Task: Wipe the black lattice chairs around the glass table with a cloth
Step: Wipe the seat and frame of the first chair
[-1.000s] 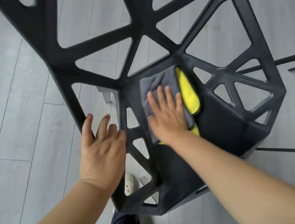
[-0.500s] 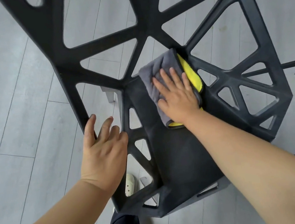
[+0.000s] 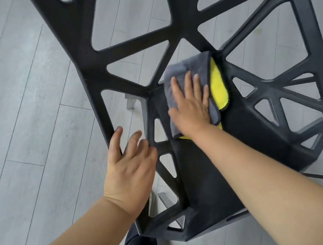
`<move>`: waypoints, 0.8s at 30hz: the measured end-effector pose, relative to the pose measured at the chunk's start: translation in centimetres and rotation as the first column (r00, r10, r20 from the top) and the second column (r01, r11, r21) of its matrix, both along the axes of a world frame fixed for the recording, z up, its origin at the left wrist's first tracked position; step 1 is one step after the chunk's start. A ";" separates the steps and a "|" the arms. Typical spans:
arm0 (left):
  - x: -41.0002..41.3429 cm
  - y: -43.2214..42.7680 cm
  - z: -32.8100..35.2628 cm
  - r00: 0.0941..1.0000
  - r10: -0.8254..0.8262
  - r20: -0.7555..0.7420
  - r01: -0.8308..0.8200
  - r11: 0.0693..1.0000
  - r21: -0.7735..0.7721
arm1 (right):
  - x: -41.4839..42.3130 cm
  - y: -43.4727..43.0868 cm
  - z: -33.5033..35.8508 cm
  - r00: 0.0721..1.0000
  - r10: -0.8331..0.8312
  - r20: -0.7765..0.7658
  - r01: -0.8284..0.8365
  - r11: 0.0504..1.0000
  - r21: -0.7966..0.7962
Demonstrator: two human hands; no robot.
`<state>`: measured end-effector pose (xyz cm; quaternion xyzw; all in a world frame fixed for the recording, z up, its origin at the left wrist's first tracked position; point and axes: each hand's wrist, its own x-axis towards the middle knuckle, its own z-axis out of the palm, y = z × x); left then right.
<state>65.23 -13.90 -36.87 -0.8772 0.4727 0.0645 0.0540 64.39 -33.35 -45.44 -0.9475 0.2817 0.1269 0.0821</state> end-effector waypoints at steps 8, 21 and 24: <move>-0.3 -0.3 0.4 0.997 -0.015 0.072 0.016 1.000 -0.005 | -1.0 2.7 0.5 0.991 0.134 -0.019 -0.133 0.989 0.058; -1.1 -0.3 0.4 0.982 0.014 0.187 -0.005 0.999 -0.049 | -8.0 8.0 1.7 0.970 0.221 0.096 -0.240 0.922 0.305; -1.3 -0.2 0.5 0.981 0.016 0.193 -0.011 1.000 -0.028 | -11.3 9.5 2.7 0.963 0.235 0.130 -0.267 0.889 0.373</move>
